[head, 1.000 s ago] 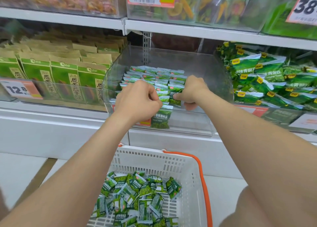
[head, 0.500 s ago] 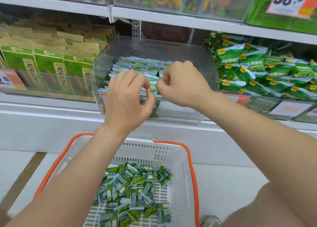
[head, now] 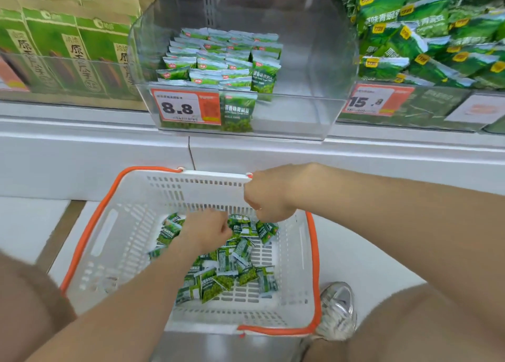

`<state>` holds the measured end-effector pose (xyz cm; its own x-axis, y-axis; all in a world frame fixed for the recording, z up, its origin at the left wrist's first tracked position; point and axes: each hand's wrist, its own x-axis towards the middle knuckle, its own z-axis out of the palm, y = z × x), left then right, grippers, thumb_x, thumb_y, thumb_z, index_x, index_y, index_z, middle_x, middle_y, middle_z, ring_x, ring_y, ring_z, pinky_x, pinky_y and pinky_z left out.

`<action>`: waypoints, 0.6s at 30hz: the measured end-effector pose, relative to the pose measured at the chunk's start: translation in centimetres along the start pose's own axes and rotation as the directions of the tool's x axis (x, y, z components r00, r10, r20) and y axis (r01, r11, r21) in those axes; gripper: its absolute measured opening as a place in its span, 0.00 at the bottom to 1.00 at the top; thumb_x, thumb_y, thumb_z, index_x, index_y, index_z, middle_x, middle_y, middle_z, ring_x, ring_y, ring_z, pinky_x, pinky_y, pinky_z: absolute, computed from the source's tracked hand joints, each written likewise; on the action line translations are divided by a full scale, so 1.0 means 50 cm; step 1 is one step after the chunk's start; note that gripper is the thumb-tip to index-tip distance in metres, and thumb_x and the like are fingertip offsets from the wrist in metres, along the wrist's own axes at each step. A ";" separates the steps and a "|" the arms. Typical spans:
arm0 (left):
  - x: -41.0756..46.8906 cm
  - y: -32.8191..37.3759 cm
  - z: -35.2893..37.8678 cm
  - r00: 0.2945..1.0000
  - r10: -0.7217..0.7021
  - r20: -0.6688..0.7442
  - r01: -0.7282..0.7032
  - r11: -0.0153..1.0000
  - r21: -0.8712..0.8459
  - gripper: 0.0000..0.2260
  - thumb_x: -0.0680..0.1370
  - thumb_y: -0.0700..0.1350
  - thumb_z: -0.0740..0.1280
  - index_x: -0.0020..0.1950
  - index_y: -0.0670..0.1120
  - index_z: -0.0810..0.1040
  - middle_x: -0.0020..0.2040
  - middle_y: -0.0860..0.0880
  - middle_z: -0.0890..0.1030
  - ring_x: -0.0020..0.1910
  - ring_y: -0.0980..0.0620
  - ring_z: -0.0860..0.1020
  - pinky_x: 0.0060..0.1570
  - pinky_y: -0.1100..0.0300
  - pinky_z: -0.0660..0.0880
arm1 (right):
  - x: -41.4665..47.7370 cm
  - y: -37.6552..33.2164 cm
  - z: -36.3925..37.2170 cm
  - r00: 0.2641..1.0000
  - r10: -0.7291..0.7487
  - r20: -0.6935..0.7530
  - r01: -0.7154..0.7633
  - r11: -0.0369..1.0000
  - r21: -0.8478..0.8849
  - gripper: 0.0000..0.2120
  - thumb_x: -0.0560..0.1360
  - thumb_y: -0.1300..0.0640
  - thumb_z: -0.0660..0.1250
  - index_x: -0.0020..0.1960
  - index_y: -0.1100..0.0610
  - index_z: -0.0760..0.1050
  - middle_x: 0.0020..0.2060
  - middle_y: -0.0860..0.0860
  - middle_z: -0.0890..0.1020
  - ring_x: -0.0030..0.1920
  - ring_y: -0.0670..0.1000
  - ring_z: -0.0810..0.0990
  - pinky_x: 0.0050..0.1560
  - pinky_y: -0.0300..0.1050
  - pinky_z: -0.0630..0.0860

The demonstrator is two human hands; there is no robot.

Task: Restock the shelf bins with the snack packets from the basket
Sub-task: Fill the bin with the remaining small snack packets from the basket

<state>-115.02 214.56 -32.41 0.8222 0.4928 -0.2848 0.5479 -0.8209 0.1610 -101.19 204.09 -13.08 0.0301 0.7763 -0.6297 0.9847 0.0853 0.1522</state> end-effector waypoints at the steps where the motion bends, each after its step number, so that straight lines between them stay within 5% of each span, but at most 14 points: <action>1: 0.001 -0.013 0.031 0.996 -0.040 0.082 0.037 0.999 0.038 0.08 0.81 0.51 0.60 0.45 0.50 0.72 0.44 0.48 0.78 0.40 0.47 0.78 0.41 0.51 0.80 | 0.008 -0.001 0.006 1.000 -0.005 0.016 0.006 1.000 -0.013 0.11 0.81 0.59 0.59 0.40 0.54 0.67 0.41 0.52 0.75 0.50 0.58 0.81 0.33 0.47 0.71; 3: 0.001 -0.040 0.088 0.960 -0.128 0.248 0.111 0.990 0.082 0.07 0.83 0.48 0.61 0.59 0.47 0.73 0.64 0.42 0.76 0.51 0.42 0.80 0.49 0.46 0.82 | 0.020 -0.002 0.013 1.000 -0.010 0.025 0.011 0.999 -0.052 0.12 0.82 0.60 0.58 0.40 0.54 0.65 0.42 0.52 0.74 0.50 0.56 0.80 0.31 0.46 0.69; 5: 0.004 -0.062 0.141 0.915 -0.198 0.352 0.177 0.980 0.090 0.21 0.84 0.43 0.63 0.77 0.50 0.65 0.82 0.41 0.55 0.67 0.34 0.75 0.58 0.40 0.79 | 0.029 -0.004 0.015 1.000 -0.005 0.028 0.007 0.996 -0.088 0.10 0.83 0.60 0.59 0.43 0.55 0.66 0.41 0.52 0.71 0.39 0.52 0.76 0.30 0.45 0.67; 8: 0.013 -0.061 0.179 0.878 -0.251 0.408 0.225 0.968 0.111 0.31 0.83 0.38 0.64 0.83 0.54 0.56 0.84 0.43 0.41 0.78 0.26 0.59 0.68 0.34 0.72 | 0.037 -0.008 0.014 1.000 -0.009 0.020 0.011 0.997 -0.079 0.08 0.82 0.60 0.59 0.44 0.55 0.67 0.39 0.51 0.70 0.34 0.51 0.71 0.29 0.45 0.67; 12: 0.036 -0.078 0.207 0.933 -0.212 0.292 0.179 0.975 0.136 0.26 0.78 0.37 0.72 0.72 0.48 0.65 0.76 0.39 0.58 0.66 0.32 0.72 0.64 0.41 0.75 | 0.053 -0.008 0.013 1.000 -0.013 0.028 0.015 0.998 -0.055 0.09 0.83 0.58 0.60 0.43 0.56 0.67 0.40 0.51 0.70 0.35 0.51 0.71 0.30 0.45 0.68; 15: 0.036 -0.080 0.190 0.951 -0.205 0.233 0.172 0.973 0.154 0.25 0.77 0.33 0.70 0.71 0.44 0.66 0.70 0.41 0.65 0.65 0.34 0.72 0.63 0.45 0.74 | 0.058 -0.008 0.000 1.000 -0.005 0.027 0.007 0.998 -0.063 0.04 0.83 0.57 0.60 0.49 0.55 0.68 0.44 0.52 0.69 0.35 0.51 0.72 0.30 0.45 0.67; 18: 0.031 -0.066 0.153 0.972 -0.172 0.160 0.167 0.985 0.045 0.24 0.79 0.35 0.67 0.73 0.44 0.65 0.67 0.41 0.72 0.63 0.38 0.74 0.61 0.48 0.74 | 0.060 -0.004 -0.018 1.000 -0.009 0.025 0.010 0.999 -0.043 0.13 0.83 0.58 0.59 0.40 0.55 0.63 0.40 0.52 0.70 0.34 0.52 0.71 0.32 0.45 0.69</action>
<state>-116.74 215.82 -40.59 0.6801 0.5744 -0.4556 0.6701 -0.7391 0.0685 -101.43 206.95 -14.30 0.0258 0.7598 -0.6496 0.9766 0.1196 0.1787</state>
